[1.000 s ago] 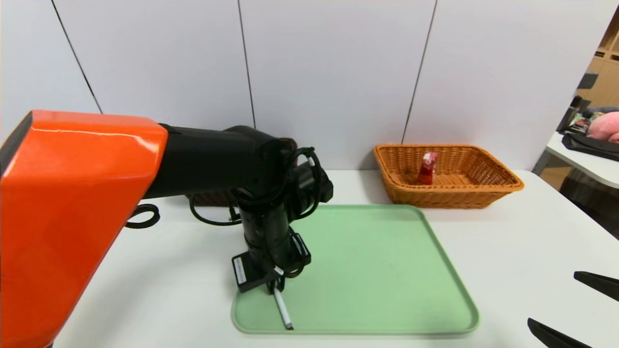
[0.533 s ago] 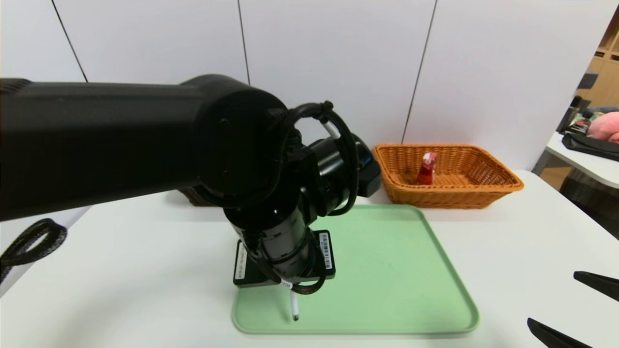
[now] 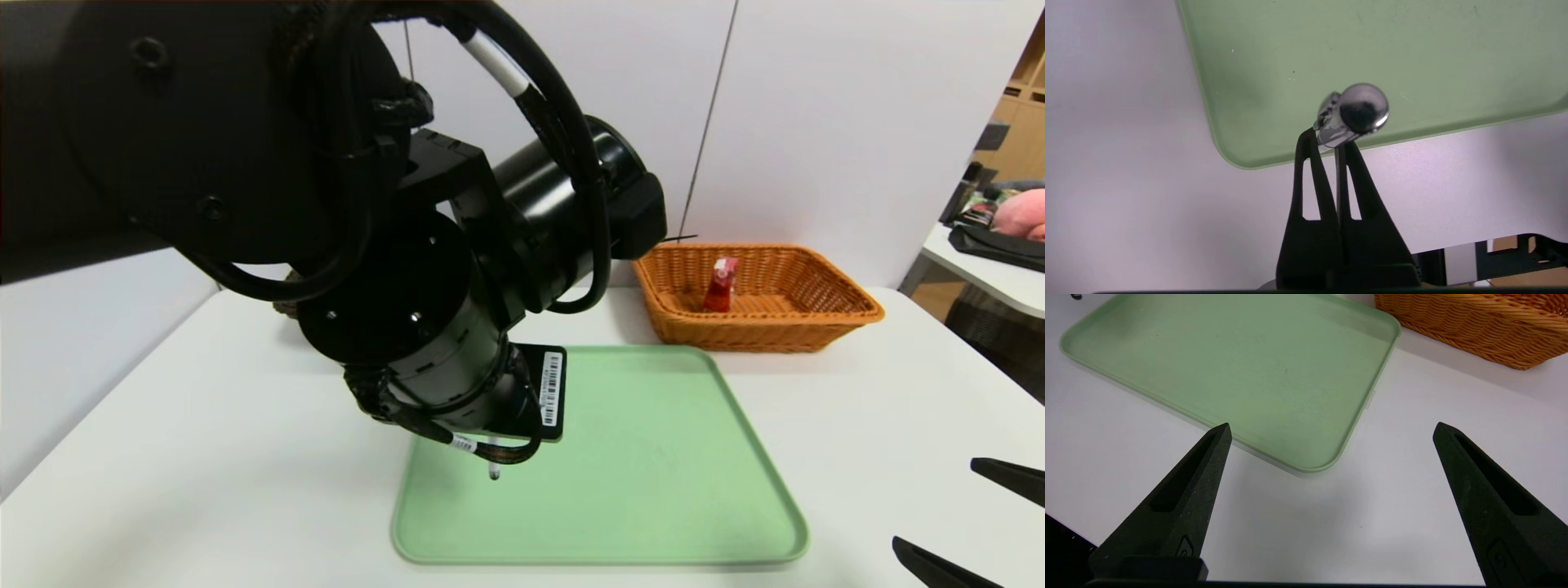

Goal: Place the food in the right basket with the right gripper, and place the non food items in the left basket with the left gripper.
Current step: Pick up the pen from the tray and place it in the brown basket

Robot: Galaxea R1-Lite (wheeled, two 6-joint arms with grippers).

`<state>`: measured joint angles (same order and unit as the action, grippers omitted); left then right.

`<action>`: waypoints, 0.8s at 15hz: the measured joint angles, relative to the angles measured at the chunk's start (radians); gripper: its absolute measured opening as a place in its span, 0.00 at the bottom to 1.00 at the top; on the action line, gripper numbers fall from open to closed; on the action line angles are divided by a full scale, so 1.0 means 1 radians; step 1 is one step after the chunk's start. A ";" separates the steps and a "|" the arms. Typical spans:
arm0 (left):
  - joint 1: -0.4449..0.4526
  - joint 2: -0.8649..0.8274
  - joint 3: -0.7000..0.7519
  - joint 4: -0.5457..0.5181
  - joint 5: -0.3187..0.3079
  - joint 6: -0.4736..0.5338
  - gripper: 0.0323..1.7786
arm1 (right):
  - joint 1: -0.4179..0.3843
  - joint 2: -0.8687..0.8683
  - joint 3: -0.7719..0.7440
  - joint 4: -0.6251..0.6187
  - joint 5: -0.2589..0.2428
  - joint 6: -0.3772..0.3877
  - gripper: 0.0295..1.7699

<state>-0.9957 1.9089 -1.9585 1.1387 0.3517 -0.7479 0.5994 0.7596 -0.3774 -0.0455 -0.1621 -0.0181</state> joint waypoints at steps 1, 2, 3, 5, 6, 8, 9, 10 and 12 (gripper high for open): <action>0.000 -0.010 0.001 0.000 0.004 0.044 0.01 | 0.000 -0.001 0.000 0.000 0.000 -0.001 0.96; 0.000 -0.020 0.003 0.000 0.006 0.088 0.01 | 0.000 -0.001 0.000 0.000 0.000 0.000 0.96; 0.000 -0.030 0.003 -0.001 0.008 0.136 0.01 | 0.000 -0.001 -0.001 0.000 0.000 -0.001 0.96; 0.002 -0.053 0.003 -0.001 0.013 0.229 0.01 | 0.000 -0.003 -0.001 0.000 0.001 -0.001 0.96; 0.003 -0.064 0.002 -0.001 0.029 0.271 0.01 | 0.000 -0.004 -0.001 0.000 0.000 -0.001 0.96; 0.012 -0.083 0.003 -0.002 0.050 0.359 0.01 | -0.001 -0.007 0.000 0.000 0.000 -0.001 0.96; 0.023 -0.093 0.004 -0.003 0.051 0.406 0.01 | -0.001 -0.008 0.000 0.000 0.001 -0.001 0.96; 0.034 -0.103 0.005 -0.003 0.052 0.456 0.01 | -0.001 -0.008 0.000 0.000 0.000 -0.001 0.96; 0.051 -0.122 0.010 -0.004 0.052 0.556 0.01 | 0.000 -0.009 0.000 0.000 0.001 -0.001 0.96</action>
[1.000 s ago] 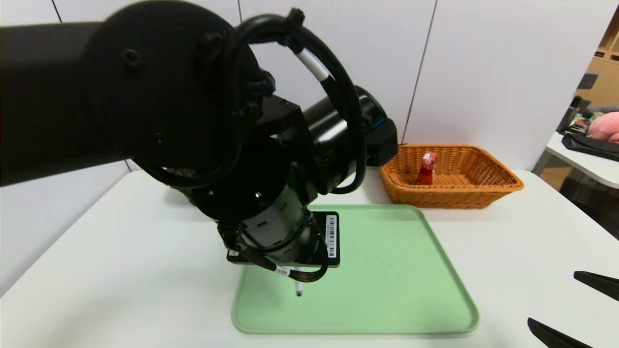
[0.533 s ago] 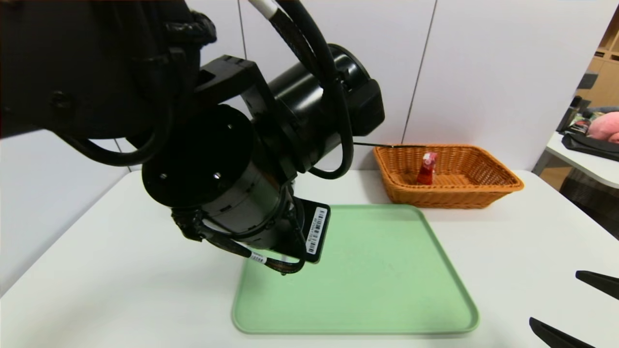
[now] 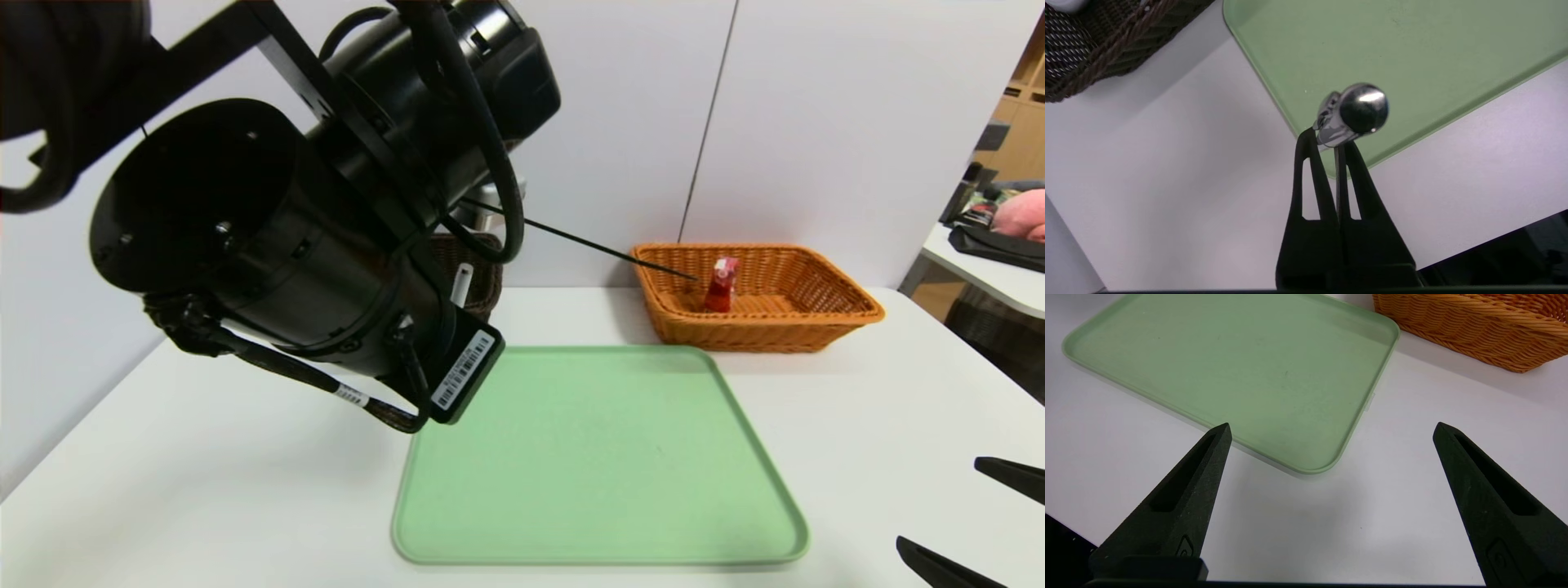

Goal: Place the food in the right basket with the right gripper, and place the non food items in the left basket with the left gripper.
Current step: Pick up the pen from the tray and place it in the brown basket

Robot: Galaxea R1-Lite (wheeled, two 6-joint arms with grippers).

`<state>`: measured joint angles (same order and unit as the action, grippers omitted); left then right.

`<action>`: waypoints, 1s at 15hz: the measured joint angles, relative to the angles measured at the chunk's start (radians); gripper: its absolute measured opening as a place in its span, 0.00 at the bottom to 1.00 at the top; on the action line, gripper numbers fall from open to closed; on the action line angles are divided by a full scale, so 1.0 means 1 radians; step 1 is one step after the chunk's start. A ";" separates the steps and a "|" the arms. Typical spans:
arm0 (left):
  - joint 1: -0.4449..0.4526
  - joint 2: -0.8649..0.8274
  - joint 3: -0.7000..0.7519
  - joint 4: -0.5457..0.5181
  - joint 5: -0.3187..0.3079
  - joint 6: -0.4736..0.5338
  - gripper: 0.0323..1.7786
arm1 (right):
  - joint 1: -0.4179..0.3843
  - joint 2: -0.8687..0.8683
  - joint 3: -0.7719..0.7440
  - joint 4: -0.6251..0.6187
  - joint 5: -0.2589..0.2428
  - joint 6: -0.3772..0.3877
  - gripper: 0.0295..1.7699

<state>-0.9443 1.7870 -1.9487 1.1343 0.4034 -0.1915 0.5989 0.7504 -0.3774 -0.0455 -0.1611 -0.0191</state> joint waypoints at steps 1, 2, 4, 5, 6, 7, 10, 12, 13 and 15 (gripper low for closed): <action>0.011 -0.009 0.004 -0.001 0.000 0.058 0.01 | 0.000 0.000 0.000 0.000 0.000 -0.001 0.96; 0.020 -0.016 0.007 -0.003 0.000 0.114 0.01 | 0.000 0.000 0.000 0.000 0.000 -0.001 0.96; 0.044 -0.029 0.009 -0.006 0.001 0.240 0.01 | 0.000 0.000 0.000 -0.001 0.000 -0.001 0.96; 0.058 -0.033 0.010 -0.013 0.000 0.303 0.01 | 0.000 -0.001 0.000 0.000 0.000 -0.001 0.96; 0.073 -0.036 0.010 -0.026 0.000 0.361 0.01 | 0.000 -0.002 0.000 0.000 0.000 -0.001 0.96; 0.093 -0.039 0.010 -0.044 -0.001 0.424 0.01 | 0.000 -0.004 0.000 0.000 0.000 0.000 0.96; 0.156 -0.043 0.015 -0.090 -0.005 0.577 0.01 | 0.000 -0.007 0.003 0.000 -0.001 0.000 0.96; 0.190 -0.042 0.020 -0.110 -0.007 0.654 0.01 | 0.000 -0.008 0.003 0.000 0.000 0.000 0.96; 0.208 -0.042 0.021 -0.129 -0.010 0.703 0.01 | 0.000 -0.008 0.003 0.000 0.000 0.000 0.96; 0.247 -0.041 0.022 -0.163 -0.031 0.803 0.01 | 0.000 -0.008 0.004 0.000 0.001 0.001 0.96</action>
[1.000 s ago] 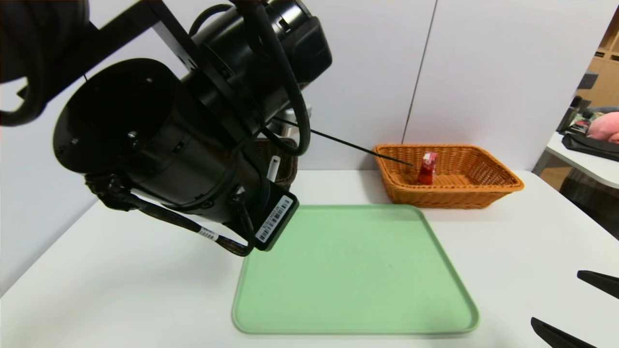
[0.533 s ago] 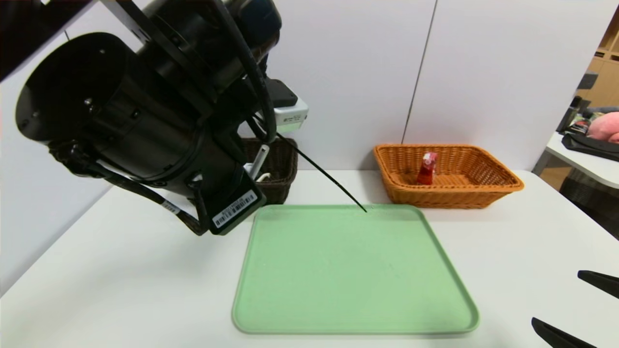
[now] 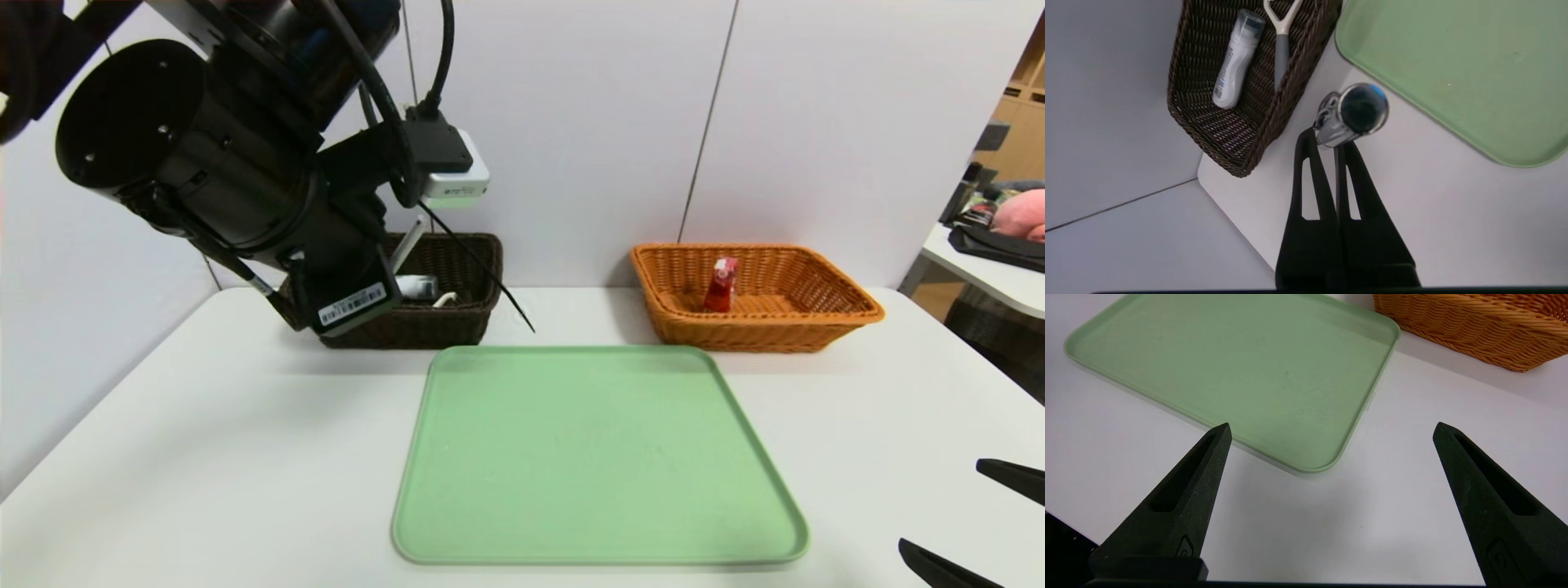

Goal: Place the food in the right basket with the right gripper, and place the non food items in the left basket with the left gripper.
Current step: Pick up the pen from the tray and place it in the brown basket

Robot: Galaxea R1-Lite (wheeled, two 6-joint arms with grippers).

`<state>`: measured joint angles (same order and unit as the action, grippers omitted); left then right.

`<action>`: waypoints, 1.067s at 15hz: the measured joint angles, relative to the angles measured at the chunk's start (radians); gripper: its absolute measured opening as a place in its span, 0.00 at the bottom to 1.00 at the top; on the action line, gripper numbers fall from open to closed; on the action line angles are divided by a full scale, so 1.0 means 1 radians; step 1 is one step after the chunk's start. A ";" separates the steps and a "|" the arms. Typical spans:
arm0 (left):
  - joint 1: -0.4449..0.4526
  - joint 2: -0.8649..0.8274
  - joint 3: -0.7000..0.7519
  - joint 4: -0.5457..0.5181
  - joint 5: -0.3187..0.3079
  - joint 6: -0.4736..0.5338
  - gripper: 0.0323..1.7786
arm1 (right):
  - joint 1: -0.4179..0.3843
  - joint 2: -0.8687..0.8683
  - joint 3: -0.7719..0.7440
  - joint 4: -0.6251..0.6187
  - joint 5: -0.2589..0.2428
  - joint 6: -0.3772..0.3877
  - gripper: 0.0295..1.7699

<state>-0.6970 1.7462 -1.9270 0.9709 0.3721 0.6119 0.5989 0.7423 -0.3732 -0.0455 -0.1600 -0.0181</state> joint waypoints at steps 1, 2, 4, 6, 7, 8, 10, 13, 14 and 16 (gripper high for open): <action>0.022 0.001 0.000 -0.024 -0.010 0.058 0.01 | 0.000 0.000 0.000 0.000 0.000 0.000 0.96; 0.041 0.004 0.000 -0.044 -0.014 0.109 0.01 | 0.000 0.000 0.001 0.000 0.000 0.000 0.96; 0.074 0.011 0.001 -0.064 -0.017 0.198 0.01 | 0.000 0.000 0.002 0.000 0.000 0.000 0.96; 0.104 0.020 0.001 -0.090 -0.022 0.277 0.01 | 0.000 0.000 0.002 0.000 0.000 0.000 0.96; 0.119 0.027 0.001 -0.114 -0.024 0.311 0.01 | 0.000 0.000 0.003 0.000 0.000 0.000 0.96; 0.137 0.036 0.001 -0.143 -0.027 0.346 0.01 | 0.000 0.000 0.004 0.000 0.000 0.000 0.96; 0.172 0.054 0.001 -0.186 -0.047 0.420 0.01 | 0.000 0.000 0.005 0.000 0.000 0.000 0.96; 0.230 0.086 0.017 -0.299 -0.064 0.547 0.01 | 0.000 -0.001 0.005 0.000 0.000 0.000 0.96; 0.245 0.098 0.023 -0.334 -0.065 0.570 0.01 | 0.000 -0.001 0.006 0.000 0.000 0.000 0.96; 0.266 0.127 0.028 -0.381 -0.066 0.593 0.01 | 0.000 -0.002 0.011 0.000 -0.001 0.000 0.96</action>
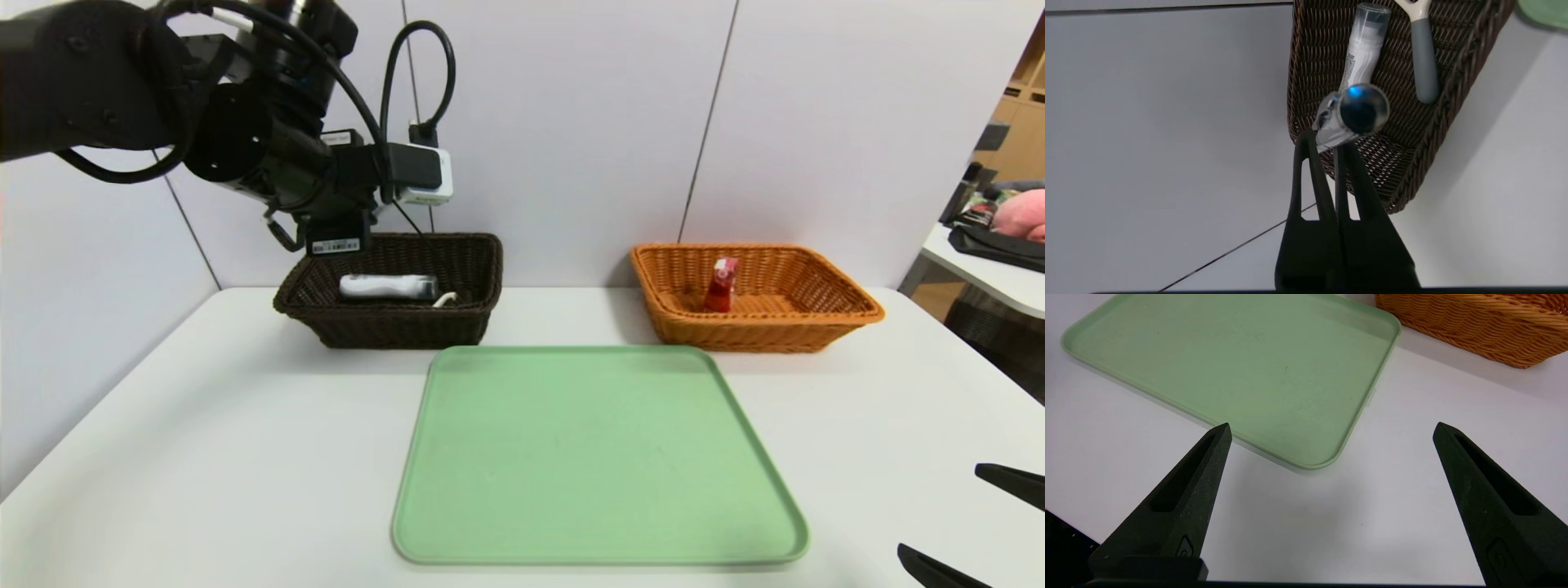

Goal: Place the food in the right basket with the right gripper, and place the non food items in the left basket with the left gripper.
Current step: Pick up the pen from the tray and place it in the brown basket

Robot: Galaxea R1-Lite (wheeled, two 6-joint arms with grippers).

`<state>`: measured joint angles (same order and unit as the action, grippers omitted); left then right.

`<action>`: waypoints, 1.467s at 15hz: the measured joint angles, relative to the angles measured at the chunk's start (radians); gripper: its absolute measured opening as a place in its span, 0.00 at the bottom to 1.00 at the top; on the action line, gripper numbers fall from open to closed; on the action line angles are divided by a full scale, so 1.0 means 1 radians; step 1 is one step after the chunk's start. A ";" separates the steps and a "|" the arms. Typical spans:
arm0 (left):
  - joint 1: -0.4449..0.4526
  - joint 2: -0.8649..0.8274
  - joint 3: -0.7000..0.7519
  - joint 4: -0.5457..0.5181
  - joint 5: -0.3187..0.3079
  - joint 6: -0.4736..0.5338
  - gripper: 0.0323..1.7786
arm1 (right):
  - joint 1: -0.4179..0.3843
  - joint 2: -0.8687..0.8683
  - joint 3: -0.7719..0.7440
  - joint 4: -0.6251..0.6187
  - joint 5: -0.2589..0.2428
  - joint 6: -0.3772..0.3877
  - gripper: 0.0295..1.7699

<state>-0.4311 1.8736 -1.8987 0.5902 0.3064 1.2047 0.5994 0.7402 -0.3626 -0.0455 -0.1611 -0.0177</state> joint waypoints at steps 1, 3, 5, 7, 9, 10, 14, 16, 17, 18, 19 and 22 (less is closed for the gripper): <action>0.010 0.017 0.001 -0.023 0.000 0.007 0.01 | 0.000 -0.001 0.001 0.000 0.000 0.000 0.96; 0.027 0.052 0.002 -0.050 0.000 0.036 0.01 | 0.000 -0.002 0.001 0.000 -0.001 0.000 0.96; 0.035 0.083 0.001 -0.056 0.001 0.054 0.01 | 0.000 -0.004 0.009 0.001 -0.001 0.000 0.96; 0.039 0.114 -0.001 -0.057 0.002 0.063 0.01 | 0.000 -0.010 0.019 0.001 0.000 0.000 0.96; 0.041 0.148 -0.010 -0.061 0.005 0.075 0.01 | 0.000 -0.015 0.025 0.000 -0.001 0.000 0.96; 0.043 0.164 -0.016 -0.061 0.006 0.081 0.01 | -0.001 -0.017 0.027 0.000 0.000 0.000 0.96; 0.045 0.219 -0.050 -0.063 0.013 0.096 0.01 | 0.000 -0.020 0.030 0.001 0.000 0.000 0.96; 0.045 0.246 -0.059 -0.069 0.037 0.097 0.01 | 0.000 -0.021 0.034 0.001 0.000 0.000 0.96; 0.046 0.257 -0.060 -0.071 0.040 0.097 0.01 | 0.000 -0.021 0.035 0.000 0.000 0.000 0.96; 0.046 0.267 -0.061 -0.071 0.041 0.096 0.01 | 0.000 -0.021 0.035 0.000 0.000 0.000 0.96; 0.046 0.276 -0.062 -0.071 0.041 0.096 0.01 | 0.000 -0.021 0.035 0.000 0.000 0.000 0.96; 0.045 0.297 -0.062 -0.071 0.043 0.094 0.01 | 0.000 -0.021 0.035 0.000 -0.001 0.000 0.96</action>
<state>-0.3862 2.1706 -1.9604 0.5196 0.3491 1.2987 0.5989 0.7196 -0.3279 -0.0455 -0.1619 -0.0181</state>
